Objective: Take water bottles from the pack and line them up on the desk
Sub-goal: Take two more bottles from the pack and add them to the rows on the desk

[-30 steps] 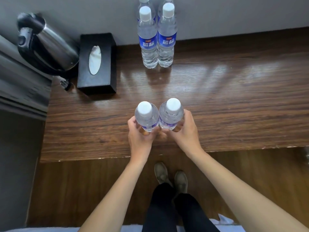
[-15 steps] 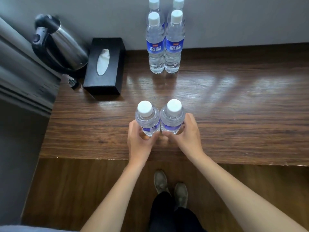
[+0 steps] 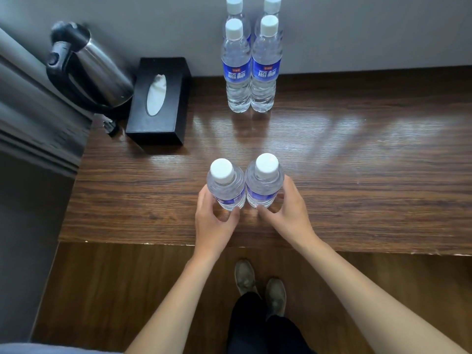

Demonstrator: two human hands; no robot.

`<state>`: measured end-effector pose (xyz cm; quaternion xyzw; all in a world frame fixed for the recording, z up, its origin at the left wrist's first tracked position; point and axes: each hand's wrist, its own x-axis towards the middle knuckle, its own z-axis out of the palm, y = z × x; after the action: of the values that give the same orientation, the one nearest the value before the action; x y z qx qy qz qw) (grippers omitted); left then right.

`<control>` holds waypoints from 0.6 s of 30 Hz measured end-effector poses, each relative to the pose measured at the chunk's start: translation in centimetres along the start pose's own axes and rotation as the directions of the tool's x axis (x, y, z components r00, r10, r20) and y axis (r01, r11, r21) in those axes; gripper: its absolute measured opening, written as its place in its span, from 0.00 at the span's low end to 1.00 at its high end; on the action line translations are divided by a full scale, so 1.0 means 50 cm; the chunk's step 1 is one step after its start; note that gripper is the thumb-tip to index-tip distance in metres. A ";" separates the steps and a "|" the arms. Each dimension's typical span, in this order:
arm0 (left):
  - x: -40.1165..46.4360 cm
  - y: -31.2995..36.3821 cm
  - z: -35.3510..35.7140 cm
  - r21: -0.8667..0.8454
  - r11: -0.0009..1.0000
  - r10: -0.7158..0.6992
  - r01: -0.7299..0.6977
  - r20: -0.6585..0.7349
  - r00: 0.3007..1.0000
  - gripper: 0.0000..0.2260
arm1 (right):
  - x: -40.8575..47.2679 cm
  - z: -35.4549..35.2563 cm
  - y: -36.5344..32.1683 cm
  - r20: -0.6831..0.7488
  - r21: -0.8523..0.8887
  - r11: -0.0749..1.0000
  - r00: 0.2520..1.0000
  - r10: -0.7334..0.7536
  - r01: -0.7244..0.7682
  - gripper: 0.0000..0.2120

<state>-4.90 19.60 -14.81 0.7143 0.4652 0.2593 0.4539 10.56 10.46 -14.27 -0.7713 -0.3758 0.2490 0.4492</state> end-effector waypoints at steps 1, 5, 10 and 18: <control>-0.001 -0.001 -0.001 -0.011 1.000 -0.011 0.011 0.001 1.000 0.23 | 0.000 -0.001 0.002 0.000 -0.016 1.000 1.000 -0.012 0.012 0.29; -0.003 0.002 0.001 -0.024 0.999 -0.042 0.042 -0.030 0.999 0.24 | 0.002 -0.001 0.006 -0.032 -0.072 0.997 1.000 -0.002 -0.001 0.28; -0.003 -0.001 0.005 -0.036 0.997 -0.071 0.069 -0.063 0.995 0.26 | -0.006 0.009 -0.005 -0.096 -0.076 0.996 0.994 0.045 -0.052 0.29; -0.008 0.002 0.013 -0.022 0.993 -0.116 0.114 -0.141 0.983 0.29 | -0.018 0.028 -0.020 -0.177 -0.101 0.986 0.978 0.113 -0.132 0.32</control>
<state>-4.52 18.97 -15.02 0.6628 0.5353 0.2860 0.4386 8.69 10.76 -14.01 -0.8356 -0.3011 0.1877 0.4194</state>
